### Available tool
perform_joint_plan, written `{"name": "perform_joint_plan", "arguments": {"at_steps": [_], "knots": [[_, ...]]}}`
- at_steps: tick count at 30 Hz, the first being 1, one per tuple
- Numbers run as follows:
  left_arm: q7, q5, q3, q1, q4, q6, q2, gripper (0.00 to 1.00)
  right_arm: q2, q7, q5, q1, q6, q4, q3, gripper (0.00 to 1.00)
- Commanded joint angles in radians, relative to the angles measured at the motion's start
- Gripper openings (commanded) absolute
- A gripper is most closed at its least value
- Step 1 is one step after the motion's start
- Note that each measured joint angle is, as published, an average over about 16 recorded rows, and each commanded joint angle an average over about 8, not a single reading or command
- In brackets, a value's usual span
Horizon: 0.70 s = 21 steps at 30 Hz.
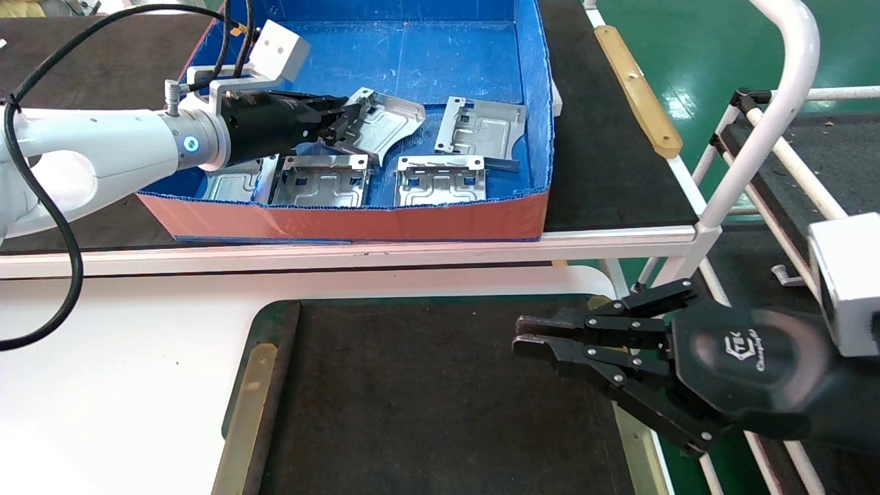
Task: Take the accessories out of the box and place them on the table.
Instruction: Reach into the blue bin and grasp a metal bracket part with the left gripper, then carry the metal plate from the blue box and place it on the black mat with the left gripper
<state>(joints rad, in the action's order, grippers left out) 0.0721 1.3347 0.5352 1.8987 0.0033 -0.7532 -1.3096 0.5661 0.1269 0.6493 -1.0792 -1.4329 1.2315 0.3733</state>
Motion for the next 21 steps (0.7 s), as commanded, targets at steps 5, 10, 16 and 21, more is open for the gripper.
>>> {"name": "perform_joint_plan", "arguments": {"at_steps": [5,10,16,21], "knots": [[-0.001,-0.004,-0.003,0.004,-0.007,-0.005,0.001,0.00,0.000,0.000,0.000,0.000,0.000,0.000,0.000,0.05],[0.005,-0.014,-0.010,0.009,-0.026,-0.027,0.007,0.00,0.000,0.000,0.000,0.000,0.000,0.000,0.000,0.68],[0.011,-0.021,-0.014,0.019,-0.049,-0.073,0.022,0.00,0.000,0.000,0.000,0.000,0.000,0.000,0.000,1.00],[0.021,-0.027,-0.017,0.021,-0.072,-0.142,0.046,0.00,0.000,0.000,0.000,0.000,0.000,0.000,0.000,1.00]]}}
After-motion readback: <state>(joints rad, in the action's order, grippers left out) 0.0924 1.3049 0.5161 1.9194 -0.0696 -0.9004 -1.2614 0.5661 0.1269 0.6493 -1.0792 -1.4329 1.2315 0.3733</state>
